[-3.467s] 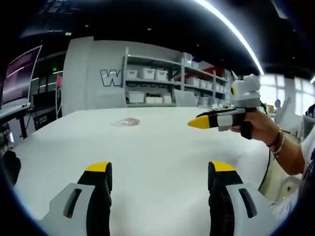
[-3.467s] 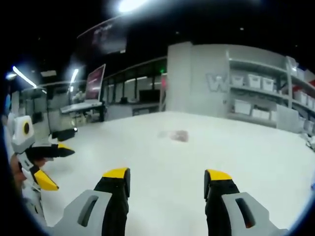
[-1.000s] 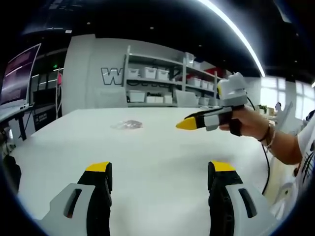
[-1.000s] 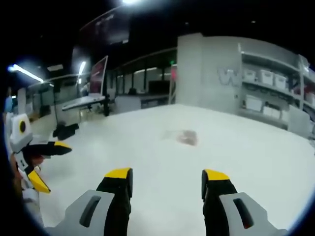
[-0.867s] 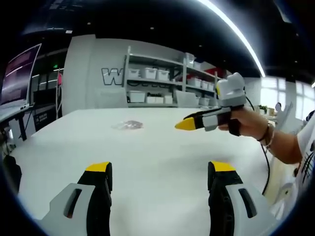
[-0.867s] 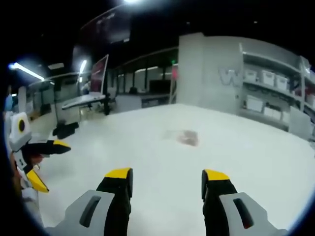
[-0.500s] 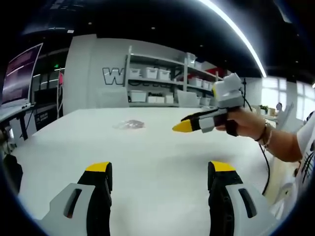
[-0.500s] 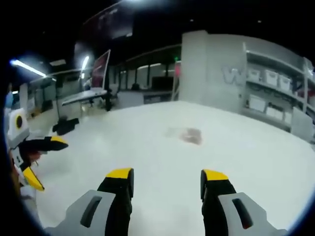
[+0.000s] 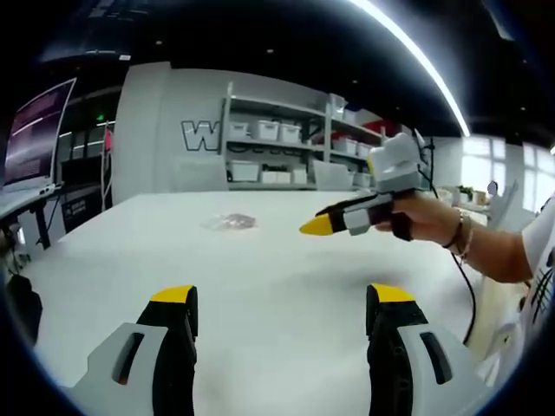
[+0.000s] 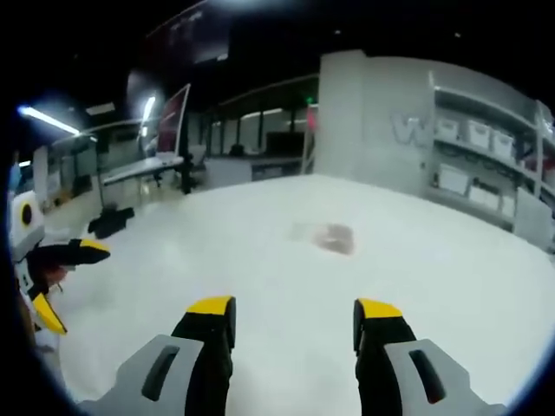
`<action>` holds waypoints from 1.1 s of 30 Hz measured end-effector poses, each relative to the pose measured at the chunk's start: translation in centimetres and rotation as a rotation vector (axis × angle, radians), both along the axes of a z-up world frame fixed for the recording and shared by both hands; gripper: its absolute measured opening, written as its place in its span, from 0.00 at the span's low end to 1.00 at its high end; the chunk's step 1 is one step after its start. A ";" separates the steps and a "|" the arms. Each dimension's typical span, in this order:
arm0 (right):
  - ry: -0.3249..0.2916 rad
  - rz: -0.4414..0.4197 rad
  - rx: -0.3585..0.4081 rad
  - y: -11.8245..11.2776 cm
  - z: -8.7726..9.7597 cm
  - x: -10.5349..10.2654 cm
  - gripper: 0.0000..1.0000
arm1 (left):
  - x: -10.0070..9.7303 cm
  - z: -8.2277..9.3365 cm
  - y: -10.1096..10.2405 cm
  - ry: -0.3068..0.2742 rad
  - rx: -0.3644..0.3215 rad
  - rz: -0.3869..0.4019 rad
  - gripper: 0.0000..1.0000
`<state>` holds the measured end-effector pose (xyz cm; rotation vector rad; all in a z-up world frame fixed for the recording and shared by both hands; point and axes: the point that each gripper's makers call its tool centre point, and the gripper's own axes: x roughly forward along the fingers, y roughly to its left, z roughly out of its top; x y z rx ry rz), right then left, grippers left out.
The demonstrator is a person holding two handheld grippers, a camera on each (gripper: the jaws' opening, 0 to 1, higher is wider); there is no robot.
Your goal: Open the resealable bag by pulling the two sides of the seal apart until the entire bag opening is separated and visibly accessible.
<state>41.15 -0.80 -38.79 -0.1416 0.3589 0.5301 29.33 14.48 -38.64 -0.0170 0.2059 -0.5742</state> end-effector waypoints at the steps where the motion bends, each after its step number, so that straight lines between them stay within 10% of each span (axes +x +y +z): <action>1: 0.001 -0.001 0.003 0.0 0.0 0.1 0.54 | 0.0 0.0 0.0 0.000 0.001 0.001 0.79; 33: 0.020 0.006 -0.027 1.0 -0.6 2.3 0.52 | 0.9 0.8 0.7 -0.014 -0.013 0.007 0.78</action>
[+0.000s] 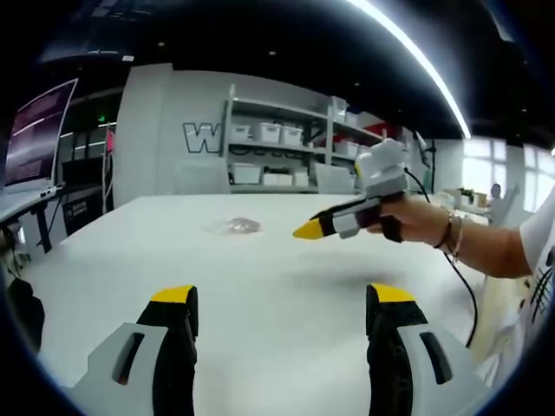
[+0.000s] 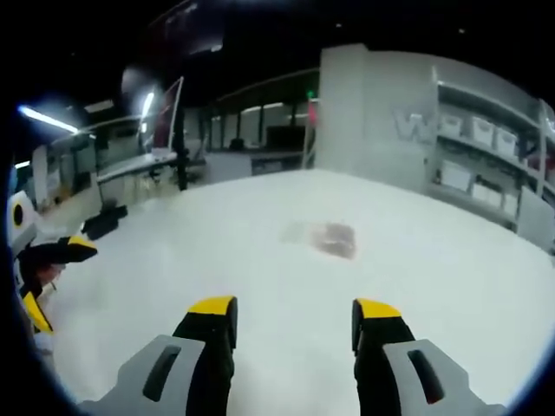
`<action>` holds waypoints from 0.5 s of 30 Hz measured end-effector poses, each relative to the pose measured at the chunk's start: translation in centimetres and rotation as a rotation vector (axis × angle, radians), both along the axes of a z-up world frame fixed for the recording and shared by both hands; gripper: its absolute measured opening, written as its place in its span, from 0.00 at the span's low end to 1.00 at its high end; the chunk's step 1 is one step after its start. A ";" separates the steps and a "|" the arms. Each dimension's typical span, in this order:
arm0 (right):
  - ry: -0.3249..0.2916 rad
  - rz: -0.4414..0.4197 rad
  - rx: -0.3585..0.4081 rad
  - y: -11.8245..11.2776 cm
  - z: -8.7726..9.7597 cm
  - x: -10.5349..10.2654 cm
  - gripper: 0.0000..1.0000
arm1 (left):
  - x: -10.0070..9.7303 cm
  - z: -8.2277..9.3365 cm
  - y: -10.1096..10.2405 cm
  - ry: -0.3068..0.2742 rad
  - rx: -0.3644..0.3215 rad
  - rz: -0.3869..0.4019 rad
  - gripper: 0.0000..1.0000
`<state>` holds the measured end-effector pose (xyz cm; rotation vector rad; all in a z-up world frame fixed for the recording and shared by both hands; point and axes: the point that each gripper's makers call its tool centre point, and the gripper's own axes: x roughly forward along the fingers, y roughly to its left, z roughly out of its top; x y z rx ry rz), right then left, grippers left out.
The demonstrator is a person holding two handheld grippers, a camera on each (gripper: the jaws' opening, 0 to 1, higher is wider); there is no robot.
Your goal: Open the resealable bag by pulling the two sides of the seal apart until the entire bag opening is separated and visibly accessible.
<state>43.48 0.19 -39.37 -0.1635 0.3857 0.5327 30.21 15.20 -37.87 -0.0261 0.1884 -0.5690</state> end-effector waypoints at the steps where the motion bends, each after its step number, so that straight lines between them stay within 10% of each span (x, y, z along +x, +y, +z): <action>1: 0.000 0.001 -0.002 0.0 0.0 0.0 0.52 | 0.0 0.0 0.0 -0.001 -0.002 0.000 0.78; 15: 0.014 0.006 -0.026 0.4 -0.7 1.8 0.50 | -0.2 -0.1 0.6 0.000 -0.015 0.008 0.78</action>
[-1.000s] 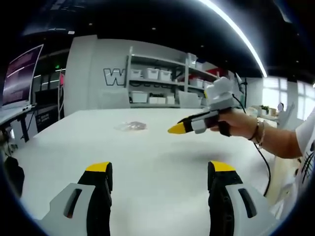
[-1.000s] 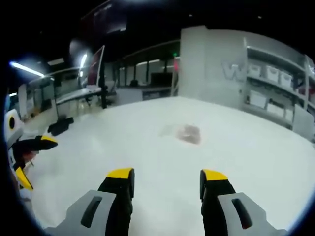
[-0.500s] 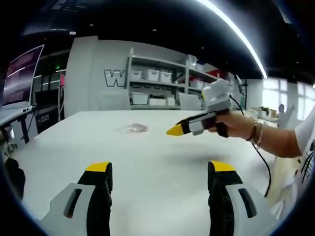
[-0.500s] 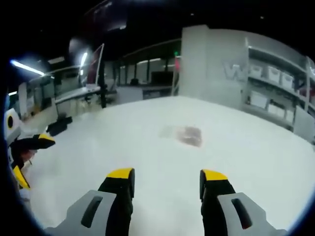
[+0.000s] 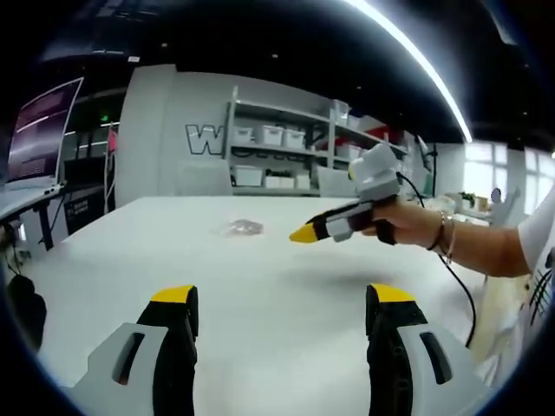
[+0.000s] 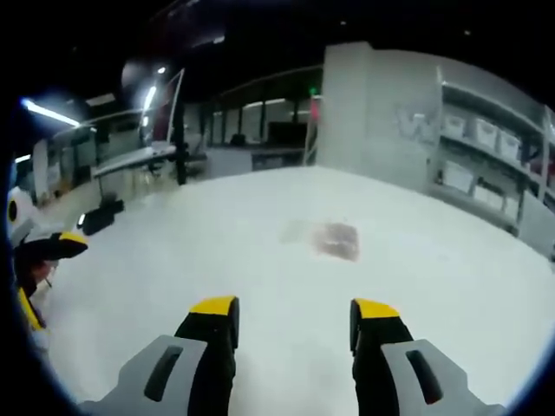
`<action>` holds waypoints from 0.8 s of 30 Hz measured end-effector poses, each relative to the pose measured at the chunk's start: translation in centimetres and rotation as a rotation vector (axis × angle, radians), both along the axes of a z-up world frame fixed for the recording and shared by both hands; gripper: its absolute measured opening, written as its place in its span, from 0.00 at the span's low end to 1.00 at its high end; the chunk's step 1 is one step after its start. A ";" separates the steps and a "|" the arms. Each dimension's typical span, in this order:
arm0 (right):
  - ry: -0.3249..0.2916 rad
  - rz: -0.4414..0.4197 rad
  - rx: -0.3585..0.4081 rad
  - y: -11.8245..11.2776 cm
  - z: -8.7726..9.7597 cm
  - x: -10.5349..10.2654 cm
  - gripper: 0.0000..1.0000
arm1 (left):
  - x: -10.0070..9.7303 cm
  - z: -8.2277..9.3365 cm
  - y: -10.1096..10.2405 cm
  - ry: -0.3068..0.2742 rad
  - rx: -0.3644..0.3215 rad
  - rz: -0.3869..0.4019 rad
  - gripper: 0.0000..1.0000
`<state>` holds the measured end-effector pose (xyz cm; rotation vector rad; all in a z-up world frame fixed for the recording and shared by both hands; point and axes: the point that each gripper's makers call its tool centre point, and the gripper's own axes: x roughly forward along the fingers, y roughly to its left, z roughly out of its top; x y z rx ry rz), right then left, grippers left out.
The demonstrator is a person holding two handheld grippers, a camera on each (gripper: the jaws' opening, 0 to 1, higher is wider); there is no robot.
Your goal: Open the resealable bag by pulling the two sides of the seal apart until the entire bag opening is separated and visibly accessible.
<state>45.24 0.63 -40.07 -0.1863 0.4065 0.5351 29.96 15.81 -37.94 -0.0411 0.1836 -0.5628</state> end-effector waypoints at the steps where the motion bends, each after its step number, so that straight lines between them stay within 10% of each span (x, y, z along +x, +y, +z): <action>1: 0.000 0.000 -0.001 0.0 0.0 0.0 0.50 | 0.0 0.0 0.1 0.001 0.000 0.001 0.78; 24: -0.003 0.008 -0.034 0.7 0.1 1.9 0.48 | -0.1 0.0 0.5 0.000 -0.013 0.006 0.78</action>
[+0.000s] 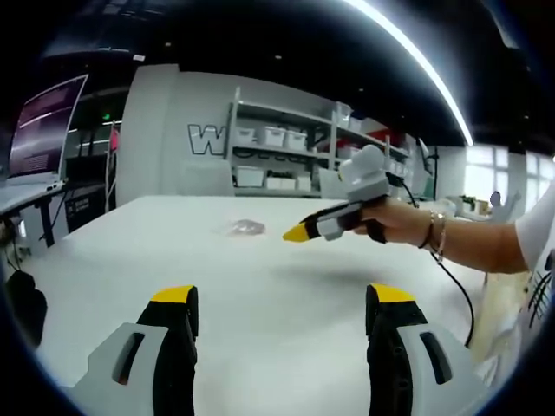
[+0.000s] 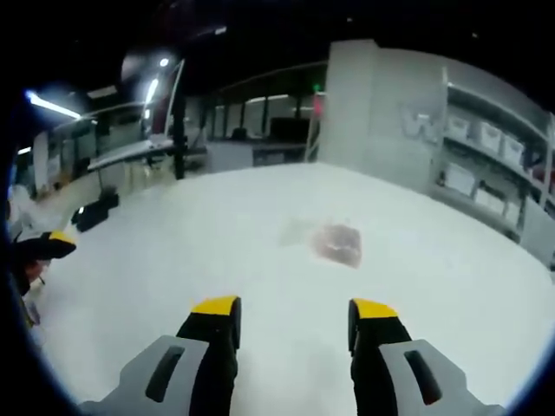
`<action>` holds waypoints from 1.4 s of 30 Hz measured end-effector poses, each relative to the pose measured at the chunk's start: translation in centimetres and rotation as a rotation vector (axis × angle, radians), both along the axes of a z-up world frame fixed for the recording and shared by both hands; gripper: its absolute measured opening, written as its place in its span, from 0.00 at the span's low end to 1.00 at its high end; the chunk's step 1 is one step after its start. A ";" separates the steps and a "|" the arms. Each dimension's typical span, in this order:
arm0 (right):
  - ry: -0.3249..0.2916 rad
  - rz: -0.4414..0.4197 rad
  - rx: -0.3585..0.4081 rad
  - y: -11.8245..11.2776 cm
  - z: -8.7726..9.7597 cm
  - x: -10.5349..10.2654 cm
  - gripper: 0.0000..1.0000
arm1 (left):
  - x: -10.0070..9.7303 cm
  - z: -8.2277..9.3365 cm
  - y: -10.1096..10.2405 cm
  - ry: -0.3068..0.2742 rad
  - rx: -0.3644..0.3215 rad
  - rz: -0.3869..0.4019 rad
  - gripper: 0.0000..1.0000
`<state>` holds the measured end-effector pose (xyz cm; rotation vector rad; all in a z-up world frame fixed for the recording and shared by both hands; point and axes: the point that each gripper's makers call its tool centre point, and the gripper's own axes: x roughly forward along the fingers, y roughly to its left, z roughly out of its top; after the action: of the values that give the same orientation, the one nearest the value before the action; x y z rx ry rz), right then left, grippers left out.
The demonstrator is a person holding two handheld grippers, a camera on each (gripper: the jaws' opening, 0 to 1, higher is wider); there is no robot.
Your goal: Open the resealable bag by pulling the two sides of the seal apart until the entire bag opening is separated and visibly accessible.
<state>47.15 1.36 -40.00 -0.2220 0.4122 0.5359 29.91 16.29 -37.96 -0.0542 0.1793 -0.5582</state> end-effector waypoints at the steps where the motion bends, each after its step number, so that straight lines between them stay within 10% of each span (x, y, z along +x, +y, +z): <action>1: 0.001 0.001 -0.001 0.1 -0.1 0.1 0.48 | 0.0 0.0 0.0 0.000 0.000 0.001 0.78; 42: -0.010 0.050 -0.056 1.2 -1.2 2.6 0.43 | 0.9 -0.3 0.2 0.016 0.010 0.001 0.78</action>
<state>49.79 2.53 -41.18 -0.2898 0.4132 0.5723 30.80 16.45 -38.25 -0.0490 0.1977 -0.5560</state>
